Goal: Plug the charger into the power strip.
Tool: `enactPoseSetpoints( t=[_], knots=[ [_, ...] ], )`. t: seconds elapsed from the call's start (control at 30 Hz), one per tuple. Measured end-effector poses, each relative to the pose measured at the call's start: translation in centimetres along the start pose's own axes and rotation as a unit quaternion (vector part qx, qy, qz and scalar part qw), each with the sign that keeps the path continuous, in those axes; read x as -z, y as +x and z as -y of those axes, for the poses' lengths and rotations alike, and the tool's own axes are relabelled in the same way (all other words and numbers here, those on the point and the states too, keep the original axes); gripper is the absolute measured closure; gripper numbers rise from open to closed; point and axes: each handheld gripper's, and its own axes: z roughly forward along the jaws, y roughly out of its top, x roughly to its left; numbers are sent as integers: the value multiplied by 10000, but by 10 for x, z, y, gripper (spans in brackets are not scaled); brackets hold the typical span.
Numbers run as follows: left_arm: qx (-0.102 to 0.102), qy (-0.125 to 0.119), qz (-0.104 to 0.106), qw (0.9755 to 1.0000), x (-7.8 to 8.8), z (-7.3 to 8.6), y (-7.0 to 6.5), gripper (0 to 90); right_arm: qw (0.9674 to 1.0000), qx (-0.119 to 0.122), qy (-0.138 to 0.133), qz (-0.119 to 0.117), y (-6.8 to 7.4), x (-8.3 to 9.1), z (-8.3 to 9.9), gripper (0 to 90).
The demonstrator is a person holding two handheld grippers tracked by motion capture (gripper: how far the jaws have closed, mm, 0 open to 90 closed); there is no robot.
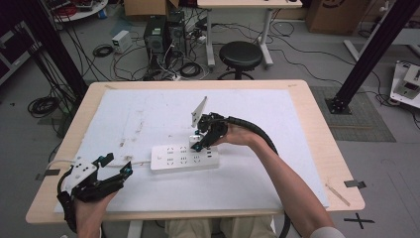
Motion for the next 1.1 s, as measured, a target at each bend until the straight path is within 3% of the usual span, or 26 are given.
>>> enactPoseSetpoints(
  t=[0.47,0.63,1.1],
  knots=[
    [-7,41,24,10000,-1,1,0,290,9999,-92,-56,-79,-2,-5,3,633],
    [-2,60,36,10000,-1,1,0,293,9999,145,-81,-22,0,-5,3,634],
    [-33,-3,87,10000,3,0,0,310,9998,185,-69,40,3,-6,2,636]
  ],
)
